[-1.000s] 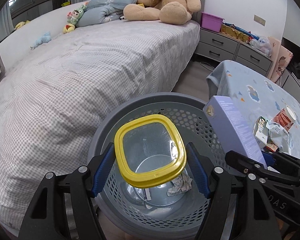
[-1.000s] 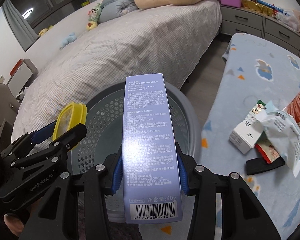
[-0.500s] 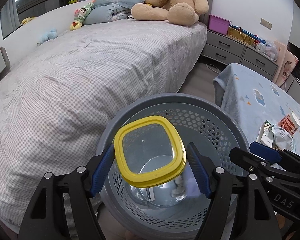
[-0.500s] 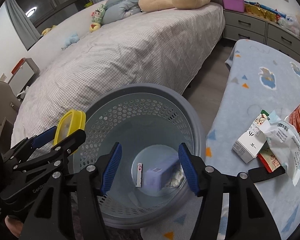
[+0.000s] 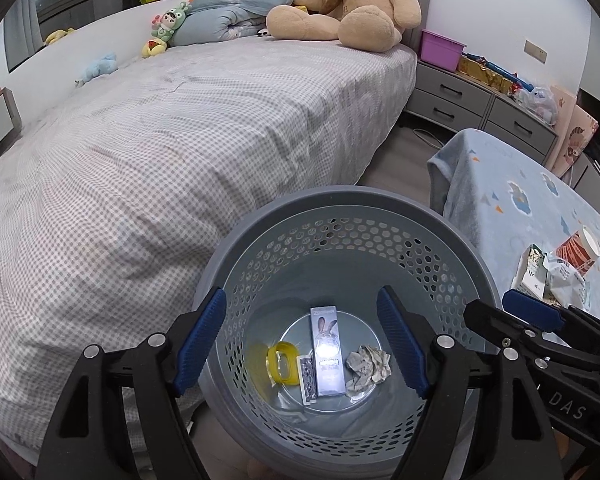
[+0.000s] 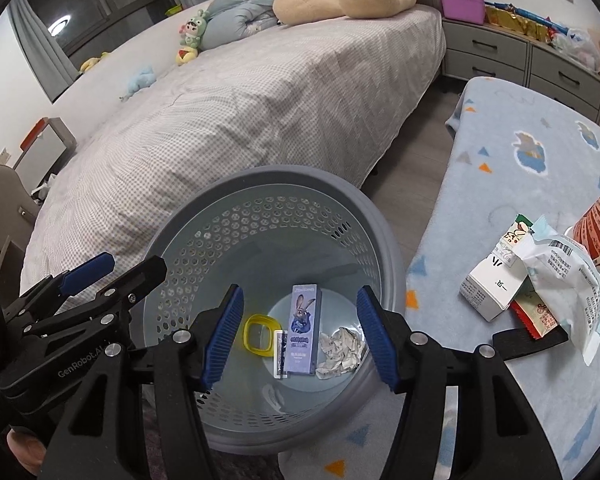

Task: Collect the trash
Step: 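Open both grippers to drop the lid and box into the basket, then move both grippers back over the table toward the paper cup and wrapper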

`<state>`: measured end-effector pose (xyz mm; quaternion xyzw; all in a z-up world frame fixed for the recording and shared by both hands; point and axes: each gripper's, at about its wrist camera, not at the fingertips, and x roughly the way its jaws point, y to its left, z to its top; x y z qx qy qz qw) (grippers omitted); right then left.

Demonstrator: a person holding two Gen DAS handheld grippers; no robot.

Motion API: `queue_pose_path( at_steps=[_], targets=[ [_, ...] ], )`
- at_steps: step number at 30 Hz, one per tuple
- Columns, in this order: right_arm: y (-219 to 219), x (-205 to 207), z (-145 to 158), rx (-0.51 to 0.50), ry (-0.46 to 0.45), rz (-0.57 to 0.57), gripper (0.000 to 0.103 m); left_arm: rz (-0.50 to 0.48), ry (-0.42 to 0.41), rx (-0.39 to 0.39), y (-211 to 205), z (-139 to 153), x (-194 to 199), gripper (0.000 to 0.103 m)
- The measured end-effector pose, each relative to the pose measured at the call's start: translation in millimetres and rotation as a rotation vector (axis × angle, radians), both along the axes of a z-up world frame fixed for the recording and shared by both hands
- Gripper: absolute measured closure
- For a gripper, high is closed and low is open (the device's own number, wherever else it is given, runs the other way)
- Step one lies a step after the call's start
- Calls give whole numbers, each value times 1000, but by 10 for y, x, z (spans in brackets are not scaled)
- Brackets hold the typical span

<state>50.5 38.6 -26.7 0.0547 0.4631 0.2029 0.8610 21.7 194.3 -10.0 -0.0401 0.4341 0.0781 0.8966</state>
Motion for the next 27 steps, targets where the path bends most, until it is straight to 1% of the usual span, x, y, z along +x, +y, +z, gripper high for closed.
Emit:
queue_pose_path(
  at_steps=[19, 27],
  targets=[
    [-83, -77, 0, -1, 4, -21, 45, -5, -14, -6, -35, 33, -29, 29],
    [-297, -145, 30, 3, 2, -64, 45, -21, -23, -7, -90, 70, -75, 29]
  ],
)
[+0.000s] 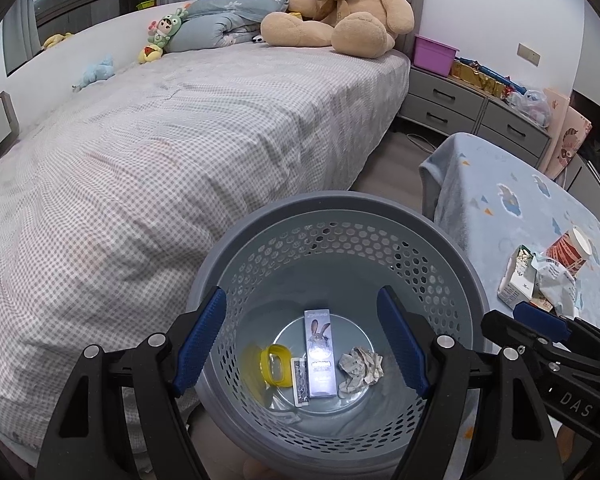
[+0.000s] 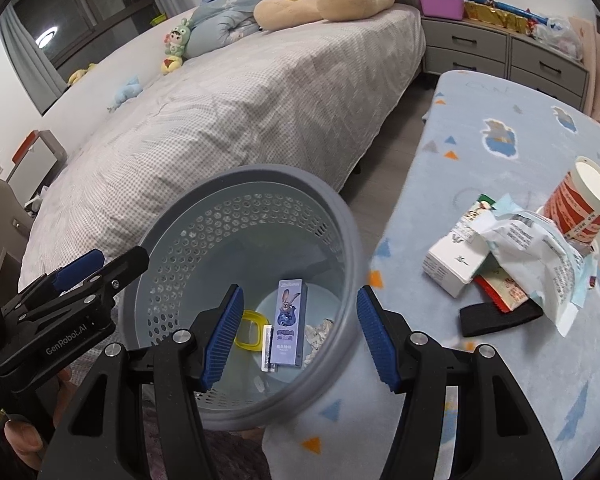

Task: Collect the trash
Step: 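Move both grippers back over the table toward the paper cup and wrapper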

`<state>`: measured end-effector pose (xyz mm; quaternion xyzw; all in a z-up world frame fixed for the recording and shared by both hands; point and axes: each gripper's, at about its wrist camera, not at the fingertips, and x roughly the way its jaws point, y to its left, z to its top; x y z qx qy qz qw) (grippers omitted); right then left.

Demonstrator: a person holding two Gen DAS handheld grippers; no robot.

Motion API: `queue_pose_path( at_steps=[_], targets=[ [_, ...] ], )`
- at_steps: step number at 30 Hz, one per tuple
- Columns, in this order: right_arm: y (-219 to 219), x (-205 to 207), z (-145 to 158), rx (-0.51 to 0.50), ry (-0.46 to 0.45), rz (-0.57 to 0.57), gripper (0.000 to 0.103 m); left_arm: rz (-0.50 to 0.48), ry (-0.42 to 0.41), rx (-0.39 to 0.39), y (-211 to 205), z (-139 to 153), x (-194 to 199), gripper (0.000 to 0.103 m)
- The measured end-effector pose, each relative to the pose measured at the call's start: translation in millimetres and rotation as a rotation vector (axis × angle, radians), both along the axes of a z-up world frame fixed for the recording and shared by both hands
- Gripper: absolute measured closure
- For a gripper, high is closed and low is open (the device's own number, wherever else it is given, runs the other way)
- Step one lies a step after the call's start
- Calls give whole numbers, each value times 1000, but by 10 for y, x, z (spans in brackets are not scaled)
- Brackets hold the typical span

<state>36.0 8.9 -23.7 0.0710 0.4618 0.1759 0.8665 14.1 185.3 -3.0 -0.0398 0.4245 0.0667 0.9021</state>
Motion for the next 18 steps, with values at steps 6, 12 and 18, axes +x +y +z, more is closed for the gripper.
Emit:
queue_pose_path(
  at_steps=[6, 12, 18],
  targets=[
    [-297, -94, 22, -4, -7, -53, 45, -9, -11, 23, -90, 50, -33, 29],
    [-732, -230, 36, -17, -20, -126, 45, -24, -21, 40, -265, 100, -99, 29],
    [-1266, -325, 80, -34, -40, -211, 45, -67, -24, 25, -615, 112, -146, 29]
  ],
)
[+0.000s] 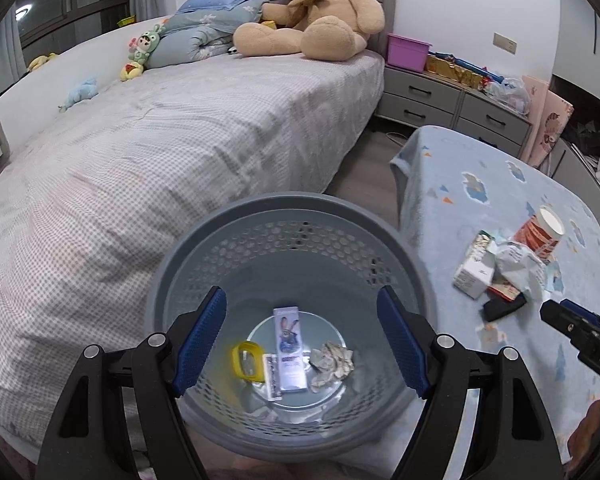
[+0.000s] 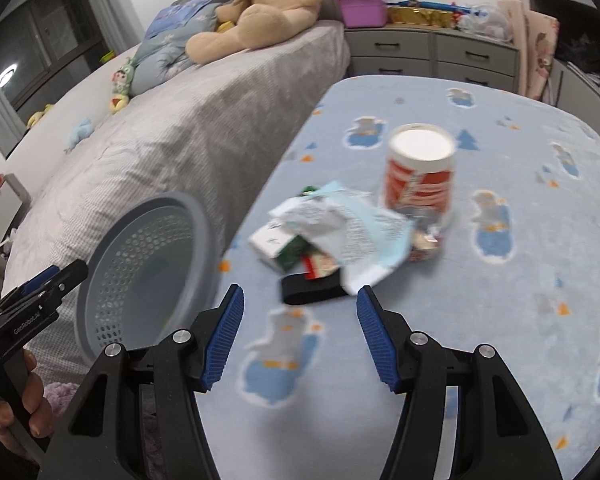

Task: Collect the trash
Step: 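Move both grippers back over the table toward the paper cup and wrapper, then grasp the red-white paper cup with the right gripper and lift it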

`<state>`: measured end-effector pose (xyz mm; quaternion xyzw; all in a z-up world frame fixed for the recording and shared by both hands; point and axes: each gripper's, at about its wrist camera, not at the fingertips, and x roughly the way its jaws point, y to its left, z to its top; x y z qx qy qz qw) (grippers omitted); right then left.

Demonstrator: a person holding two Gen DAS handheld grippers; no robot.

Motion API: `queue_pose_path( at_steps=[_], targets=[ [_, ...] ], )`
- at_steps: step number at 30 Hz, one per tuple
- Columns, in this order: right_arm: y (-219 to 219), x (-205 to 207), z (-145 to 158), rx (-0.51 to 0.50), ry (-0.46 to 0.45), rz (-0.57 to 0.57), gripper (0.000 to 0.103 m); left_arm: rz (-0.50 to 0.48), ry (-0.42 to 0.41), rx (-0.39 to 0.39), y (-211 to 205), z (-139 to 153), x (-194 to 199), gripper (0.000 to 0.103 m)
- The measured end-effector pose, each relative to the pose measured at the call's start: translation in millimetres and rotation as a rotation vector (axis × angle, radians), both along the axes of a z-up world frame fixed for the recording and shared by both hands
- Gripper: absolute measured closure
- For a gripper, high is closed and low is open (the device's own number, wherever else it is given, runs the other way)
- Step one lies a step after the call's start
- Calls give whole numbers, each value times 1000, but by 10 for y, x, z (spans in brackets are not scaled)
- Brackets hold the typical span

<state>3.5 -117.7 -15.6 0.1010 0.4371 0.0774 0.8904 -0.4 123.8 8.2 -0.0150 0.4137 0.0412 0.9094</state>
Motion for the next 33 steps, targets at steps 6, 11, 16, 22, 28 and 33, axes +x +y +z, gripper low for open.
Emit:
queue_pose_path(
  at_steps=[6, 11, 16, 22, 28, 33],
  targets=[
    [-498, 54, 41, 0, -19, -80, 45, -49, -2, -17, -459, 4, 9, 29],
    [-766, 228, 35, 9, -21, -99, 45, -79, 6, -30, -805, -22, 47, 29],
    [-899, 419, -2, 11, -17, -84, 45, -85, 20, -32, -1037, -83, 131, 29],
    [-876, 661, -59, 3, -36, -43, 32, -74, 33, -33, -1129, -147, 227, 29],
    [-830, 896, -150, -6, -29, -18, 28, -67, 49, -27, -1185, -227, 306, 29],
    [-793, 1036, -226, -22, -22, -10, 28, -72, 60, -21, -1227, -275, 351, 29]
  ],
)
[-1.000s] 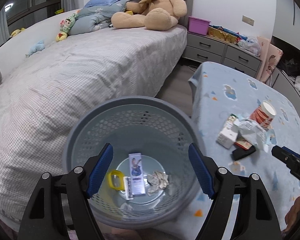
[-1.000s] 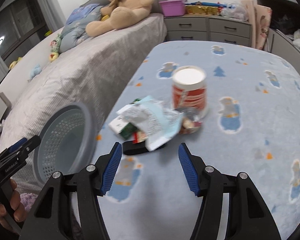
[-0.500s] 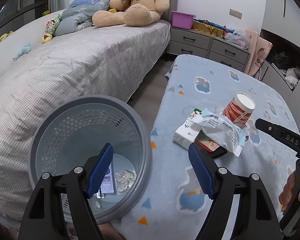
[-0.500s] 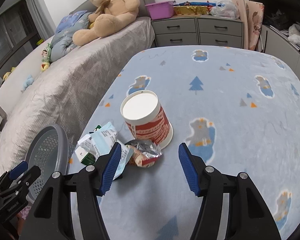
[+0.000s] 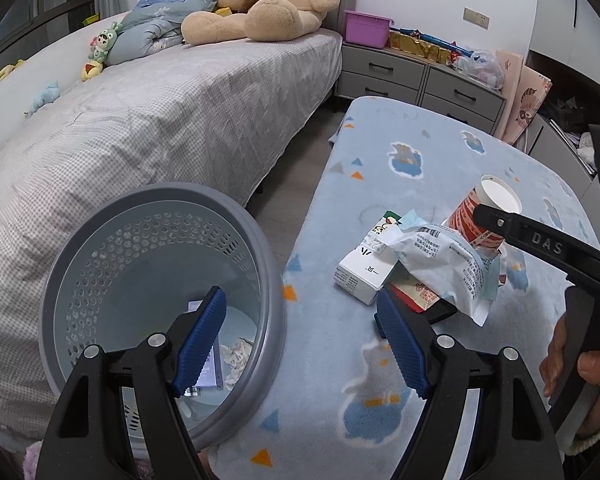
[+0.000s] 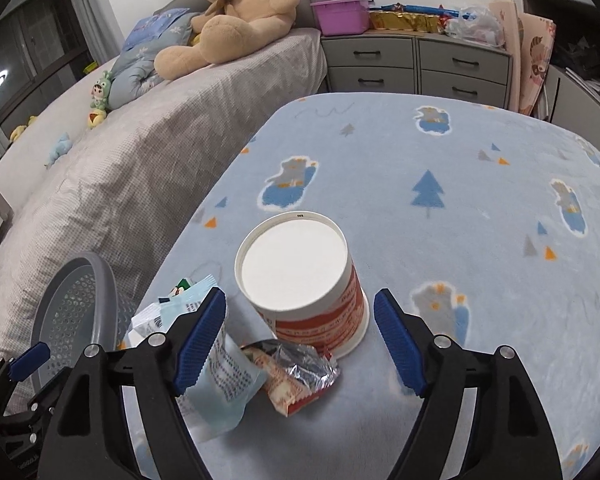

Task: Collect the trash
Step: 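Grasp the red-white paper cup with the right gripper and lift it, then grasp the white-blue wrapper with the left gripper while the right gripper holds the cup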

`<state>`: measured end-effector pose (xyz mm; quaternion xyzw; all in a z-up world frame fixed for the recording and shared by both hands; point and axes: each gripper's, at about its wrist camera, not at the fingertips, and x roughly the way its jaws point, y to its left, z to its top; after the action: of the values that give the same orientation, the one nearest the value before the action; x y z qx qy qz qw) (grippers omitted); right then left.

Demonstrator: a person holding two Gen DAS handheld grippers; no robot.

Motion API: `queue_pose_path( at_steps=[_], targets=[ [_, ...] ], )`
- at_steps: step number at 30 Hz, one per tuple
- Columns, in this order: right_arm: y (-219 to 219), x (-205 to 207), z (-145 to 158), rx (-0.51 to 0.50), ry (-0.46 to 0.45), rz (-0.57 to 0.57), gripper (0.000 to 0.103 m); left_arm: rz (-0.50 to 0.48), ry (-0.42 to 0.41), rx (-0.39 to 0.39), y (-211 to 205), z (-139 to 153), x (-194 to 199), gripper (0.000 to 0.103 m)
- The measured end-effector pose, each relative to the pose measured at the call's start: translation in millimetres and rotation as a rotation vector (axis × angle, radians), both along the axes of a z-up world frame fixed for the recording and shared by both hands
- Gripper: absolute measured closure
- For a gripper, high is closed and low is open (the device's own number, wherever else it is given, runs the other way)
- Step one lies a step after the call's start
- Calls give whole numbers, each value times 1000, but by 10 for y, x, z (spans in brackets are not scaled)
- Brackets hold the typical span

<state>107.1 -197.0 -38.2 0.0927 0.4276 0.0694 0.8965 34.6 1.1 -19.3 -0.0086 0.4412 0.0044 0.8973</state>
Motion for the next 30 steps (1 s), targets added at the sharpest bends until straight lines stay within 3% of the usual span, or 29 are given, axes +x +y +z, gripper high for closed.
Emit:
queue_pose_path(
  at_steps=[5, 7, 16, 30],
  targets=[
    [26, 77, -47, -7, -1, -3, 31, -2, 9, -2, -28, -32, 34, 29],
    [33, 78, -49, -20, -1, -5, 42, -4, 11, -3, -42, -40, 46, 29],
    [-146, -82, 93, 9, -18, -56, 42, -21, 19, -16, -152, -30, 26, 29],
    [-615, -777, 317, 51, -25, -147, 42, -58, 27, -28, -514, 56, 54, 29]
  ],
)
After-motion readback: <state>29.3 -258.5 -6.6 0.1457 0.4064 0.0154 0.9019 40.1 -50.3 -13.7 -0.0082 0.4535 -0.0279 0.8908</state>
